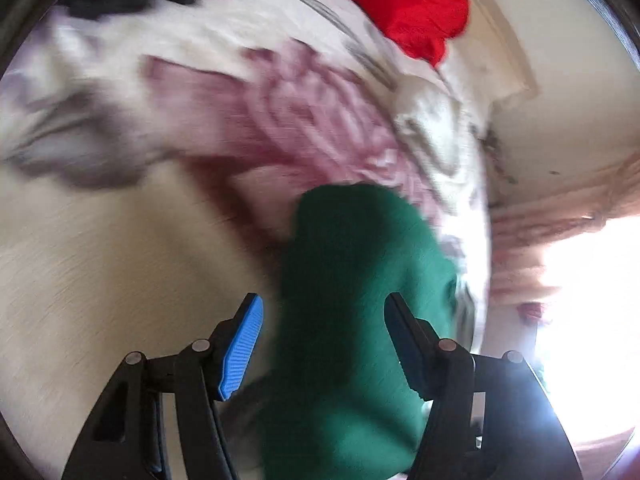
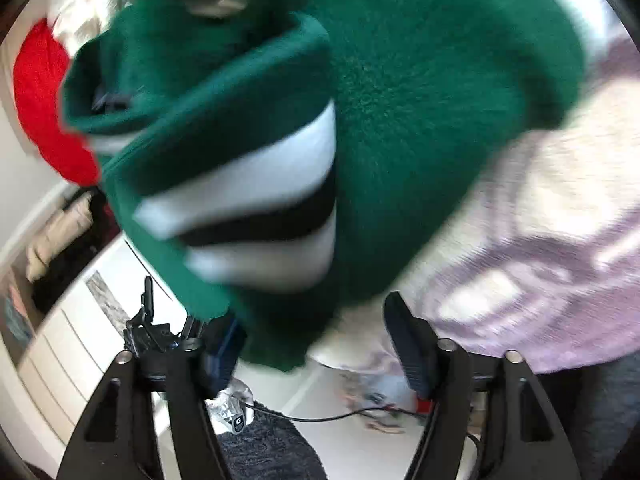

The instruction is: Fold large clothes

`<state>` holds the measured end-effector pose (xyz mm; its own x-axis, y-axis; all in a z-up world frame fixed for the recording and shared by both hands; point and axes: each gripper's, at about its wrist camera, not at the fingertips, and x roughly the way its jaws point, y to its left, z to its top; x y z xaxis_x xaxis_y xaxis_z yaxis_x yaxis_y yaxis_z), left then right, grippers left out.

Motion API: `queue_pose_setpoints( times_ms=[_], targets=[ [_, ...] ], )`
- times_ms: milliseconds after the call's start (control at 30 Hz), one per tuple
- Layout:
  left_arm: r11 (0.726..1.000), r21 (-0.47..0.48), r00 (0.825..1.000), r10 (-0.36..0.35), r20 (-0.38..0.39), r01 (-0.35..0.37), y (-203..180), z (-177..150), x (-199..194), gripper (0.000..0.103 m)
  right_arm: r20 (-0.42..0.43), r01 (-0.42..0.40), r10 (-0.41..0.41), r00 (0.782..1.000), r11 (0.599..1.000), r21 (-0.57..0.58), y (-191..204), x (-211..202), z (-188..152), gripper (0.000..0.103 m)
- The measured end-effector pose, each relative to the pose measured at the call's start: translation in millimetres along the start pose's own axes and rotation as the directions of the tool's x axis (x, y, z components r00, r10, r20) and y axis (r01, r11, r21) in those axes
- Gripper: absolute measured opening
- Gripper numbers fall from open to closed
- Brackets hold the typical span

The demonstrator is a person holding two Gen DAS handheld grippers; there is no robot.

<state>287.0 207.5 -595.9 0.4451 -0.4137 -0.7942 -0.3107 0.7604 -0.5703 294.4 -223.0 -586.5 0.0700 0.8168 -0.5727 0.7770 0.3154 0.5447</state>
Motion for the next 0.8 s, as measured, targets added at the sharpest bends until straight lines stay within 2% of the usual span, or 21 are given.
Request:
queue_pose_setpoints(
  times_ms=[33,67,100,133,167,233,267,333,367,400,433,467,533,600,667,700,733,767,800],
  targets=[
    [0.995,0.003,0.995,0.097,0.022,-0.098,9,-20,-11,0.061,0.007,0.012,-0.012,1.000,1.000,-0.022,4,-11,-4,0.077],
    [0.987,0.013,0.986,0.161,0.028,-0.162,17,-34,-14,0.061,0.014,0.025,-0.025,1.000,0.999,-0.041,7,-22,-9,0.077],
    [0.961,0.033,0.962,0.272,0.023,-0.273,27,-58,-12,0.062,0.016,0.061,-0.060,0.998,0.996,-0.068,13,-35,-16,0.077],
    [0.942,0.047,0.943,0.333,0.004,-0.333,35,-72,-6,0.062,0.023,0.078,-0.076,0.997,0.993,-0.085,17,-44,-19,0.077],
    [0.916,0.060,0.916,0.399,-0.041,-0.397,48,-93,7,0.062,0.038,0.101,-0.098,0.995,0.989,-0.108,25,-54,-20,0.077],
    [0.884,0.068,0.874,0.468,-0.131,-0.463,74,-126,36,0.062,0.078,0.167,-0.154,0.985,0.968,-0.185,49,-73,-20,0.077],
    [0.879,0.074,0.868,0.477,-0.140,-0.471,81,-137,44,0.062,0.101,0.197,-0.178,0.979,0.954,-0.227,63,-83,-16,0.077],
    [0.867,0.116,0.869,0.492,-0.048,-0.484,77,-147,46,0.069,0.138,0.223,-0.189,0.972,0.928,-0.300,99,-104,9,0.077],
    [0.858,0.127,0.861,0.506,-0.043,-0.498,75,-147,50,0.070,0.175,0.242,-0.191,0.966,0.905,-0.349,121,-105,22,0.077],
    [0.856,0.122,0.859,0.510,-0.042,-0.502,74,-146,53,0.076,0.200,0.258,-0.193,0.961,0.886,-0.386,141,-111,36,0.077],
    [0.864,0.103,0.866,0.499,-0.037,-0.493,75,-142,56,0.084,0.227,0.275,-0.193,0.955,0.863,-0.423,158,-110,45,0.077],
    [0.867,0.091,0.869,0.494,-0.035,-0.490,77,-140,59,0.087,0.259,0.297,-0.192,0.947,0.831,-0.470,179,-106,60,0.077],
    [0.881,0.066,0.882,0.470,-0.028,-0.468,80,-132,68,0.101,0.277,0.325,-0.202,0.939,0.784,-0.528,211,-93,84,0.077],
    [0.888,0.049,0.888,0.458,-0.032,-0.456,82,-129,71,0.103,0.306,0.381,-0.244,0.920,0.737,-0.558,234,-69,106,0.077],
    [0.882,0.046,0.882,0.470,-0.040,-0.468,81,-126,74,0.103,0.267,0.393,-0.289,0.919,0.717,-0.575,244,-41,134,0.075],
    [0.881,0.043,0.881,0.472,-0.039,-0.471,79,-121,80,0.103,0.238,0.387,-0.306,0.922,0.717,-0.580,247,-30,141,0.064],
    [0.881,0.037,0.881,0.473,-0.033,-0.472,76,-117,86,0.103,0.211,0.372,-0.308,0.928,0.713,-0.595,251,-22,144,0.017],
    [0.881,0.035,0.881,0.473,-0.025,-0.472,73,-115,90,0.103,0.205,0.375,-0.317,0.926,0.701,-0.607,254,-12,141,0.003],
    [0.881,0.035,0.881,0.473,-0.017,-0.472,73,-115,91,0.103,0.217,0.380,-0.316,0.924,0.691,-0.614,259,-13,134,0.003]
  ],
)
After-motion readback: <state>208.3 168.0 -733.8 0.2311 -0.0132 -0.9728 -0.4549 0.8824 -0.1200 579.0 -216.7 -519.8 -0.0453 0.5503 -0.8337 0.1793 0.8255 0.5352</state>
